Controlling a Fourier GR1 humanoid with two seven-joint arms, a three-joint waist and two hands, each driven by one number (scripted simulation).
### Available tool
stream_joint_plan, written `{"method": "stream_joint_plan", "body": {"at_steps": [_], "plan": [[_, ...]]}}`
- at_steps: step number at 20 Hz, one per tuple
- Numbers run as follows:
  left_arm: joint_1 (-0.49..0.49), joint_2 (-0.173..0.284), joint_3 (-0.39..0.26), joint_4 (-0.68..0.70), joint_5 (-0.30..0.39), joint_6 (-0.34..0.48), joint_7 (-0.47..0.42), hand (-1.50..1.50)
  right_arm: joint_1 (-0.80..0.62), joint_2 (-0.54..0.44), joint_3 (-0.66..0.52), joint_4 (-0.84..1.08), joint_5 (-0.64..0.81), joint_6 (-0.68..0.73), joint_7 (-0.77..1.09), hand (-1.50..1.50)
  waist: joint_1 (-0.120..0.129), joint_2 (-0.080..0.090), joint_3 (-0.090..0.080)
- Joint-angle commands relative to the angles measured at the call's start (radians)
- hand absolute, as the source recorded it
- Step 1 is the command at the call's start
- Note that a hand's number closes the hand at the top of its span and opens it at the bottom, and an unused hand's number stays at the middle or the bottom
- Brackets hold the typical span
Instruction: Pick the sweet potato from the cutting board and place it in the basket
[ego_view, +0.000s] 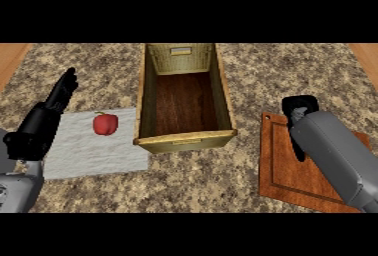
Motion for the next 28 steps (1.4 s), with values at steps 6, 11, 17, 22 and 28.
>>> {"method": "stream_joint_plan", "body": {"at_steps": [6, 11, 17, 22, 28], "plan": [[0.049, -0.028, 0.053, -0.016, -0.046, -0.042, -0.036, 0.0, 0.076, -0.013, -0.068, -0.034, 0.112, -0.005, -0.068, -1.5, 0.004, 0.001, 0.0], [-0.039, -0.074, 0.052, 0.073, -0.086, -0.039, -0.031, 0.0, 0.063, 0.013, -0.117, -0.022, 0.14, 0.05, -0.017, -1.5, -0.001, 0.001, 0.0], [-0.015, -0.062, 0.092, -0.019, -0.076, -0.086, 0.028, 0.0, 0.146, -0.01, -0.136, -0.039, 0.199, -0.001, -0.104, -1.5, 0.002, 0.001, 0.0], [0.001, -0.073, 0.105, -0.022, -0.091, -0.109, 0.006, 0.0, 0.122, 0.005, -0.186, 0.017, 0.236, -0.019, -0.129, 1.5, 0.005, 0.001, 0.0], [-0.025, -0.086, 0.106, 0.007, -0.104, -0.11, 0.0, 0.0, 0.143, 0.051, -0.149, 0.095, 0.299, -0.124, -0.175, 1.5, 0.01, 0.004, 0.001]]}}
